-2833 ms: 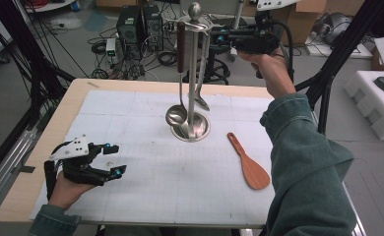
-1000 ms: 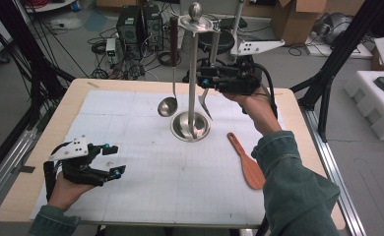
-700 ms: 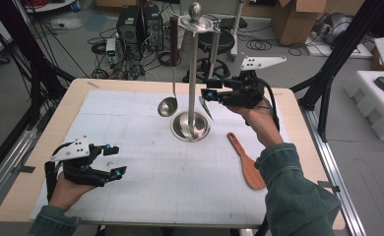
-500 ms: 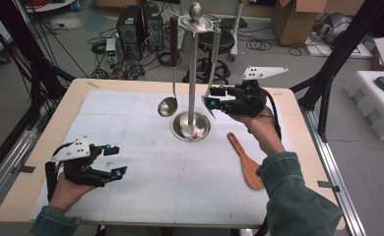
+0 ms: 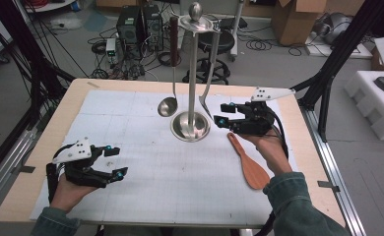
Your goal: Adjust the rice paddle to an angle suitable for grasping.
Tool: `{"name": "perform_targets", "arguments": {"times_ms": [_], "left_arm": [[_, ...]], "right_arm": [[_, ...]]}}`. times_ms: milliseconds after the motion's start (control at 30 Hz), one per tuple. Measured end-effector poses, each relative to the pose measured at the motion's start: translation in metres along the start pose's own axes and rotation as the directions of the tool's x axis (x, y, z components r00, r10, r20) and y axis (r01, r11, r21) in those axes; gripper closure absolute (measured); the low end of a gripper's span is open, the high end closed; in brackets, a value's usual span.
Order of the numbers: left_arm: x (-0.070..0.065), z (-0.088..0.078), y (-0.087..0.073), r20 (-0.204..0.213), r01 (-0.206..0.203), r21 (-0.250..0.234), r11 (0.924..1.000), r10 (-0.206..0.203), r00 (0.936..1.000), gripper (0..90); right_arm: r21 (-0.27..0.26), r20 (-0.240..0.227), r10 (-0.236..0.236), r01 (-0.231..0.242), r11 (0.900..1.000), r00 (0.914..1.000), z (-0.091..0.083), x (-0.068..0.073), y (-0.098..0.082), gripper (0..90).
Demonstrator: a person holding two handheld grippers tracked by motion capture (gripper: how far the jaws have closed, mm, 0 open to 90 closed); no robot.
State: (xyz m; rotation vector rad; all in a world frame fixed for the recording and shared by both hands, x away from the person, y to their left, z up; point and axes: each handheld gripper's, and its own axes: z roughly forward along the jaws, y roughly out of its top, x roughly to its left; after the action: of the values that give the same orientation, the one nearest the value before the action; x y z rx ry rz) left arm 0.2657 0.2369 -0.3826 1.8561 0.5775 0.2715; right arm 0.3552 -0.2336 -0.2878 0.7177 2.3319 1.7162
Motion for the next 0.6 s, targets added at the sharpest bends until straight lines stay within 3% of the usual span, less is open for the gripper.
{"name": "perform_targets", "arguments": {"times_ms": [300,600], "left_arm": [[-0.001,-0.002,0.000,-0.010,-0.001,-0.013,0.9999,0.001,1.0000,25.0],[-0.001,-0.001,-0.001,-0.015,-0.007,-0.019,0.9998,0.007,0.9999,25.0]], "right_arm": [[0.047,0.055,0.021,-0.023,0.999,0.9983,-0.012,-0.002,-0.033,41.9],[0.099,0.124,0.043,-0.056,0.994,0.9914,-0.029,-0.009,-0.066,49.4]]}}
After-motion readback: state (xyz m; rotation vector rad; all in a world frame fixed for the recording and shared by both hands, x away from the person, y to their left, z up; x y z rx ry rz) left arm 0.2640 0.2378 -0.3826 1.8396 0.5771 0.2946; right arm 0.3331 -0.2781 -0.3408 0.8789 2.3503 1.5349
